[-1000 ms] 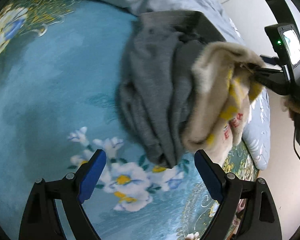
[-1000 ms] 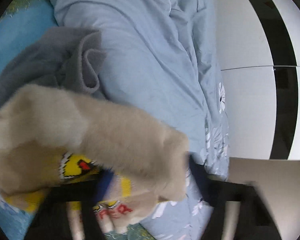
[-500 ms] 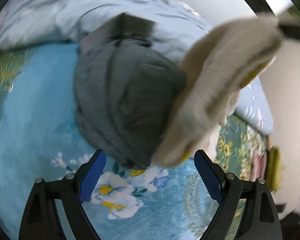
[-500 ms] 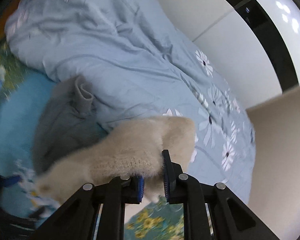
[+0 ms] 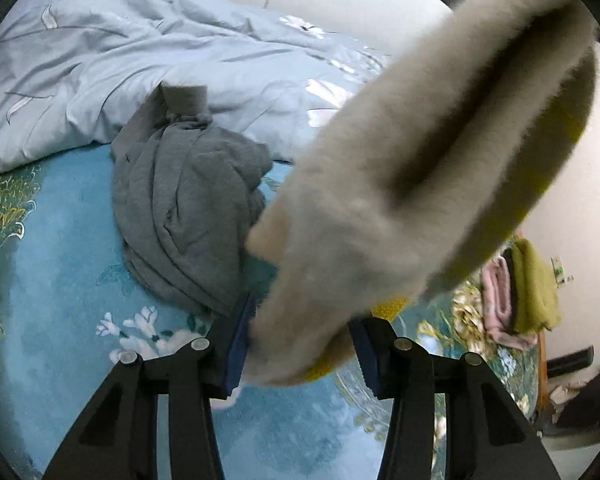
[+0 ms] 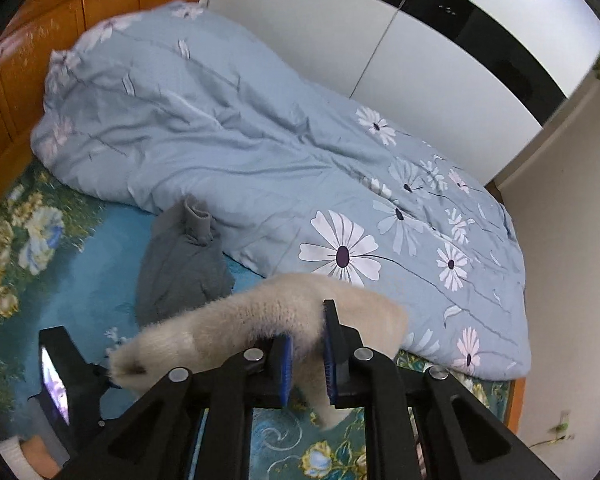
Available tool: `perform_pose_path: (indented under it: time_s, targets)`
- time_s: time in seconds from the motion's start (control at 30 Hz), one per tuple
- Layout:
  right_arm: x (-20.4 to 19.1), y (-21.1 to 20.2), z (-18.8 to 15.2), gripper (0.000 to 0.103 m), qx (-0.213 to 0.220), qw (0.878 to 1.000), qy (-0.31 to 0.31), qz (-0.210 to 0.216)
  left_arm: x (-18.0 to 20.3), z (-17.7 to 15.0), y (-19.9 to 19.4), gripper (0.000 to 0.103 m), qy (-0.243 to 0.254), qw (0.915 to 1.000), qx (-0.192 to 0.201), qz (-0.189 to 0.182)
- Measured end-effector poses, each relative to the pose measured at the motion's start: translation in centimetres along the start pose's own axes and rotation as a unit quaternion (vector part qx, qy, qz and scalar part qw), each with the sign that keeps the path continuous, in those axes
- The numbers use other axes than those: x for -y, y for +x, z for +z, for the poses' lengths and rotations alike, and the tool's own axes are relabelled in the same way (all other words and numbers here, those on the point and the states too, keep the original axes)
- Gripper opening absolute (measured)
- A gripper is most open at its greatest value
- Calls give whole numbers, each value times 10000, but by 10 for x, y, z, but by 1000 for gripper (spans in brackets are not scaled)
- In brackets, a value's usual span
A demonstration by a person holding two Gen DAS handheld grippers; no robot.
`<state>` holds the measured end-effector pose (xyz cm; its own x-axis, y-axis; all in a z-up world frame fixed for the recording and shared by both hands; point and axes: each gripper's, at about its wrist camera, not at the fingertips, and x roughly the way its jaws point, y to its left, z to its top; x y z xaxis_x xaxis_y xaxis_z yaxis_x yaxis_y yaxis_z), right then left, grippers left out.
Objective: Fold clothes
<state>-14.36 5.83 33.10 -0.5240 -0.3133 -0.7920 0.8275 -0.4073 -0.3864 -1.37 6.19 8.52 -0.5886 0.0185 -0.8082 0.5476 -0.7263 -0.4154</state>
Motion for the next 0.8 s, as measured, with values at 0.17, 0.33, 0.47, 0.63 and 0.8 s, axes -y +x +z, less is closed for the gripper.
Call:
perform_pose_path:
  time_s: [0.17,0.33,0.47,0.63,0.8]
  targets:
    - [22,-57,-31,13,275,9990,328,85,25,-17,-48,12,244,9990,364,119]
    - [38,-122,-65,13,726,9960,459,239,43,-32,-118,11,257,9915,1127,590]
    - [47,-169,-97,13,1118,9918,445,434,57,-37,-184,11,232,9761,1829,1148]
    - [58,-222,-162,12,1443,9840,459,935,81,-76,-270,10,314,9587,2422,1458]
    - [50,-288,-249,12,1583,9678,192,1946,101,-144,-349,10,520,9563,2547,1342]
